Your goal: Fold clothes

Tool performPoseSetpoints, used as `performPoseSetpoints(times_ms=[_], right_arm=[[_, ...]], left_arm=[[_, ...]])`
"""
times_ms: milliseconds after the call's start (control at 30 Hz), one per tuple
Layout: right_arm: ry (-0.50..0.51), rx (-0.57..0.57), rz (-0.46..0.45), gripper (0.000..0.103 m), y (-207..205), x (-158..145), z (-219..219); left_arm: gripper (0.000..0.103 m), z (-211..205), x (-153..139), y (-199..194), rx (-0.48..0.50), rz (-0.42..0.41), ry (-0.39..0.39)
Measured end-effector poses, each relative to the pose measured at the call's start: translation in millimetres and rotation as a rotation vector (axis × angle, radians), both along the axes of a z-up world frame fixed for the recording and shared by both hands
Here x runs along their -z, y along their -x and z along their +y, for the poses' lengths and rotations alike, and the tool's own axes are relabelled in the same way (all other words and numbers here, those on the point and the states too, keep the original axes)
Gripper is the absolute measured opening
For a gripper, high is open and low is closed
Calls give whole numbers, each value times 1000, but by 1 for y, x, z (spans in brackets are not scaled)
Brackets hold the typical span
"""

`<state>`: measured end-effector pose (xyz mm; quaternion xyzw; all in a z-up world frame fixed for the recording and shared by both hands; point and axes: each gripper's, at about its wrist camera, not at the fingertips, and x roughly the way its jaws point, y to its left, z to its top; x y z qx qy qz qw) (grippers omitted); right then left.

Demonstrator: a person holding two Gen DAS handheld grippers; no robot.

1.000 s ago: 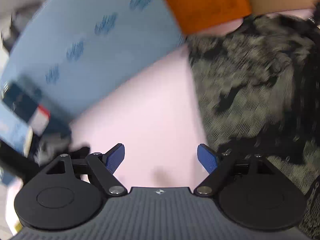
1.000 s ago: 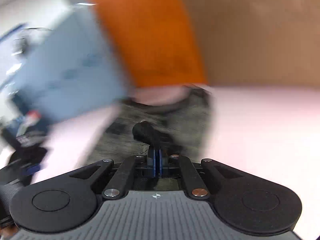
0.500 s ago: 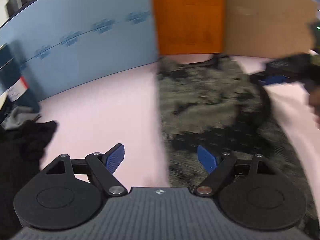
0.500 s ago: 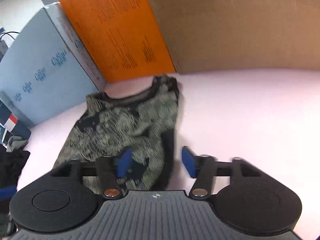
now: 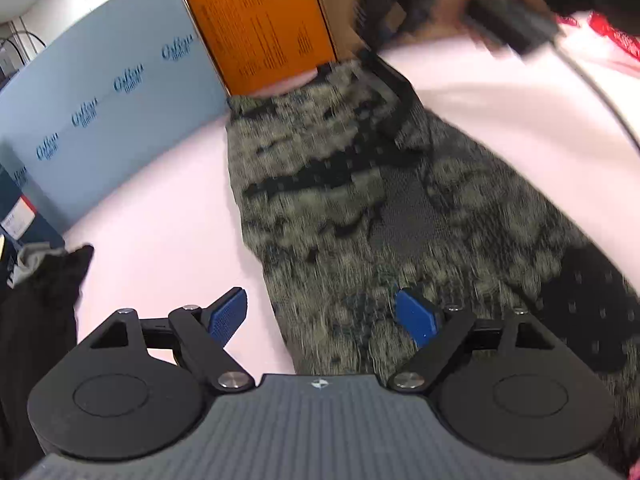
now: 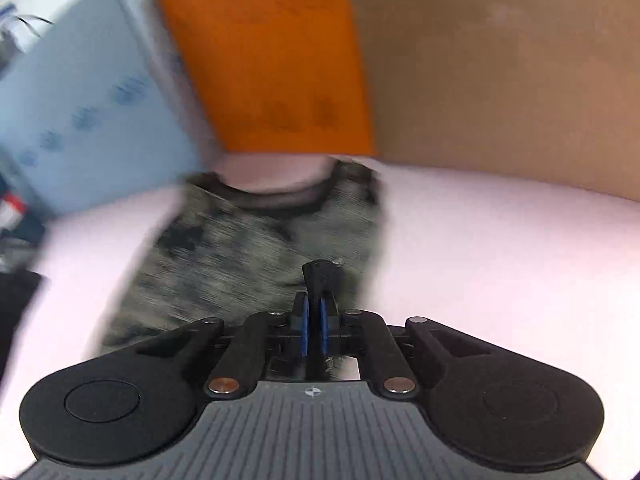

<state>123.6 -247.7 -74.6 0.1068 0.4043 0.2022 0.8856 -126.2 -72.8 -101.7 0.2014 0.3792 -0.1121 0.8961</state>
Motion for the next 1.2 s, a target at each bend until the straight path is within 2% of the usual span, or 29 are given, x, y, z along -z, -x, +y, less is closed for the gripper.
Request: performPoseSetpoints(times_ms=[33, 67, 133, 233, 300, 400, 467, 533, 567, 600, 667, 767, 967, 1000, 1100, 1200], right_arm=[[-114, -47, -21, 6, 0, -8, 0], [-171, -69, -41, 6, -2, -15, 0], [-108, -39, -36, 6, -17, -6, -3], [23, 98, 57, 5, -38, 29, -20], [100, 145, 65, 5, -39, 40, -25], [183, 189, -7, 10, -36, 35, -20], [201, 194, -97, 22, -31, 23, -11], [131, 106, -135, 33, -29, 12, 3], [86, 36, -126, 38, -30, 10, 13], [72, -25, -107, 38, -31, 10, 27], [115, -97, -25, 38, -39, 22, 58], [225, -149, 46, 39, -50, 48, 103], [175, -339, -7, 41, -55, 51, 174], [169, -355, -30, 41, -53, 51, 180], [-14, -382, -15, 48, -44, 39, 169], [-64, -303, -49, 58, -24, 16, 129]], left_arm=[[81, 2, 1, 1, -10, 4, -2], [81, 4, 2, 3, -21, 7, -4], [81, 7, 2, 6, -39, 8, -6], [81, 8, 0, 13, -35, -10, -25], [82, 12, -1, 20, -20, -18, -27], [82, 13, 1, 24, -15, -31, -41], [82, 12, -1, 22, -28, -45, -41], [82, 11, -5, 21, -33, -62, -24], [82, 11, -7, 21, -30, -67, -10], [82, 10, -9, 22, -16, -67, 6], [82, 5, -9, 24, 28, -54, 34], [82, -1, -7, 29, 67, -35, 50], [83, 8, -1, 28, 15, 19, 69], [83, 10, -1, 28, 7, 19, 66], [83, 21, -5, 26, -7, -10, 43], [83, 40, -10, 13, -45, -54, 21]])
